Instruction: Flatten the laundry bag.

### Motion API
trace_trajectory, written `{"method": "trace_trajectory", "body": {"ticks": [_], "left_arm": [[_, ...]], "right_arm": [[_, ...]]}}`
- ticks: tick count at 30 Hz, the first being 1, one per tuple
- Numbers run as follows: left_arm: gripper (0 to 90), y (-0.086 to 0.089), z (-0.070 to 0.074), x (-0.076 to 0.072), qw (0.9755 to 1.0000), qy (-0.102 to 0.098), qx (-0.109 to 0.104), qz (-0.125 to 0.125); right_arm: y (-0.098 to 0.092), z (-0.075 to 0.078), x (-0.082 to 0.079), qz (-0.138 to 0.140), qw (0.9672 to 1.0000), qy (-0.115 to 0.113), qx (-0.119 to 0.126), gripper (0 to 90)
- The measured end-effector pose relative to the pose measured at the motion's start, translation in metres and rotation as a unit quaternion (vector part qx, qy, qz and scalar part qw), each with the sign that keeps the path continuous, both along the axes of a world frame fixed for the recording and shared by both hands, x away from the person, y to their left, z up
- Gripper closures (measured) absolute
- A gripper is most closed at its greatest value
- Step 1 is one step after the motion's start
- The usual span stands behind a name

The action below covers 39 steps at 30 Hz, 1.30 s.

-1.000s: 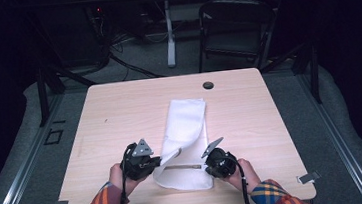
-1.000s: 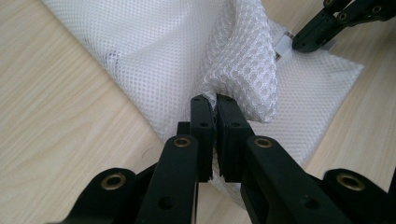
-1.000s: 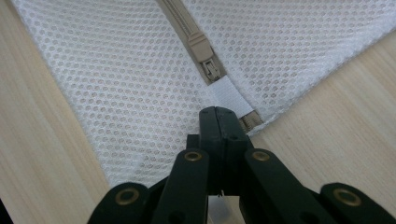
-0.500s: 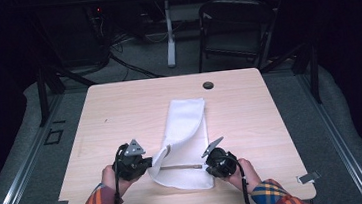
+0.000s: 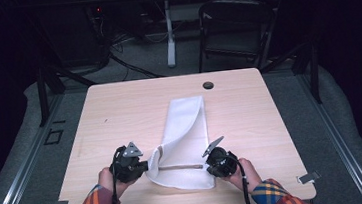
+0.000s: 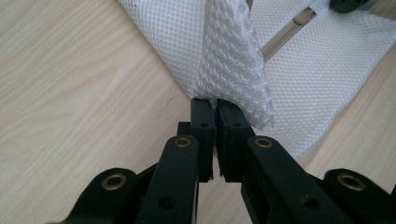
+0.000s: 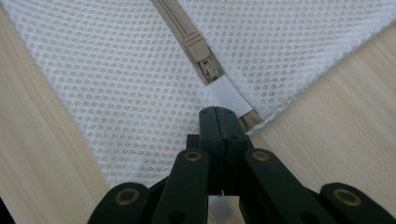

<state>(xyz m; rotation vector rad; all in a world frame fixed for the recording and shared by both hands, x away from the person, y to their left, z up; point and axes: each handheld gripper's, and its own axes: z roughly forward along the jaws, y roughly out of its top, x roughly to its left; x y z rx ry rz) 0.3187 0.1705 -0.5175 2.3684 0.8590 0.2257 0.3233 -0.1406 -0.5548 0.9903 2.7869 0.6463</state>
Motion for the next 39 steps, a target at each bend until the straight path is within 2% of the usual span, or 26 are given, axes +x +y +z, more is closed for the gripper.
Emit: {"method": "trace_trajectory", "body": {"ticks": [13, 29, 39], "left_arm": [[86.2, 0.004, -0.005, -0.001, 0.9997, 0.017, 0.018, 0.001], [85.8, 0.008, -0.013, -0.001, 0.9981, 0.045, 0.042, 0.001], [85.6, 0.008, -0.016, -0.002, 0.997, 0.063, 0.044, 0.003]], "right_arm": [[-0.001, 0.0, 0.0, -0.004, 1.0, 0.003, -0.003, 90.0], [-0.002, 0.001, 0.001, -0.002, 0.9999, 0.007, -0.01, 90.0], [-0.002, 0.001, 0.001, -0.003, 0.9999, 0.007, -0.01, 90.0]]}}
